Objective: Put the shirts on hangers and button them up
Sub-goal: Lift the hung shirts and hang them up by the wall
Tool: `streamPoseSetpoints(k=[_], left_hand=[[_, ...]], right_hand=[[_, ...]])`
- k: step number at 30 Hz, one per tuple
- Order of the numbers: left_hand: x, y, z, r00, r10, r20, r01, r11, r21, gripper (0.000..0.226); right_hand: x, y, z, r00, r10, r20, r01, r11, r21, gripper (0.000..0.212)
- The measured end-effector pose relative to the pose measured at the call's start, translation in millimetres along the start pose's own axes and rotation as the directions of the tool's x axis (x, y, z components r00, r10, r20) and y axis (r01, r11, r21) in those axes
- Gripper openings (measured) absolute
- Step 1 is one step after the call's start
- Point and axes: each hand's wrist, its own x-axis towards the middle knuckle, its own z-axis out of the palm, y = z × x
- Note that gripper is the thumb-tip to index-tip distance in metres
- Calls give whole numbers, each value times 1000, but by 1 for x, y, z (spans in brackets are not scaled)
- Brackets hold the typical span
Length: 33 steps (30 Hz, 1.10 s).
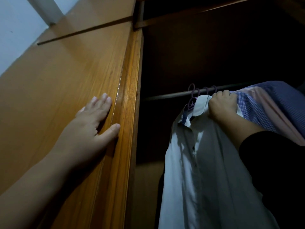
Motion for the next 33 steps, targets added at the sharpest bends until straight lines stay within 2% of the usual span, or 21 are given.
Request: streamPoseSetpoints(k=[4, 7, 13, 21, 26, 30, 33], left_hand=[[-5, -2, -1, 999, -37, -22, 36, 999, -15, 78], [-7, -1, 0, 996, -35, -87, 31, 998, -49, 77], [-10, 4, 0, 991, -60, -118, 51, 996, -80, 73], [-9, 15, -5, 984, -120, -130, 120, 993, -7, 56], [-6, 26, -15, 986, -160, -43, 164, 982, 98, 58], [-2, 41, -29, 953, -264, 149, 232, 951, 204, 65], [-6, 46, -41, 933, -264, 244, 184, 934, 307, 66]], right_hand=[[5, 1, 9, 1000, -10, 13, 11, 996, -93, 39], [3, 1, 15, 999, -39, -22, 37, 994, -99, 38], [-11, 20, 29, 996, -66, -67, 63, 997, -43, 32], [-29, 39, 35, 985, -146, -95, 142, 989, -51, 48], [-49, 44, 27, 981, -186, -55, 189, 981, 47, 50], [-71, 49, 8, 978, -193, -77, 205, 956, 211, 53], [-100, 48, -15, 974, -212, -73, 225, 927, 299, 57]])
